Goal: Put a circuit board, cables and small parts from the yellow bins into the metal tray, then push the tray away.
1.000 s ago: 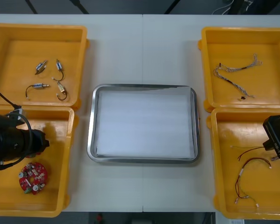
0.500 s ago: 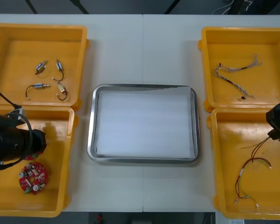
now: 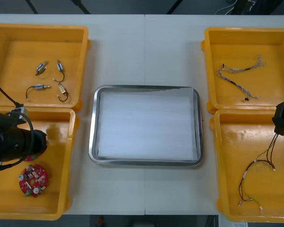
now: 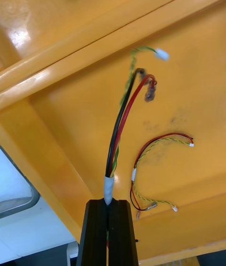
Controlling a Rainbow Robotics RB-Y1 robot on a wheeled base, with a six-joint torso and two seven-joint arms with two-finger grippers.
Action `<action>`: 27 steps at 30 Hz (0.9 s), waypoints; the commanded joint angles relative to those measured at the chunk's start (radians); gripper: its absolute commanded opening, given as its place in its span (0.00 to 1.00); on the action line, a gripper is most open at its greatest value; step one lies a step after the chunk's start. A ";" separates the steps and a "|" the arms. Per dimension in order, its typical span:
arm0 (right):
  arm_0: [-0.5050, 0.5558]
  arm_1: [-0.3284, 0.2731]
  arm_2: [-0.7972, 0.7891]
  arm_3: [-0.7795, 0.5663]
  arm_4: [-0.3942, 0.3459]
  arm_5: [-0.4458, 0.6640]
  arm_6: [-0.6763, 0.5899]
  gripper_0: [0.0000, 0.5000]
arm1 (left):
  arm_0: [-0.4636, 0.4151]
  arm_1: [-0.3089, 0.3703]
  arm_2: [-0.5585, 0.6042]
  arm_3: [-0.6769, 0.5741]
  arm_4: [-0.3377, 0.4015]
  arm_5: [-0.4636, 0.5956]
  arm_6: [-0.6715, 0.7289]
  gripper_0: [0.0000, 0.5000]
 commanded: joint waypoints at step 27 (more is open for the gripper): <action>0.019 -0.143 -0.029 -0.229 -0.123 0.008 0.772 0.00 | -0.226 0.133 0.279 -0.187 0.414 0.451 0.005 0.00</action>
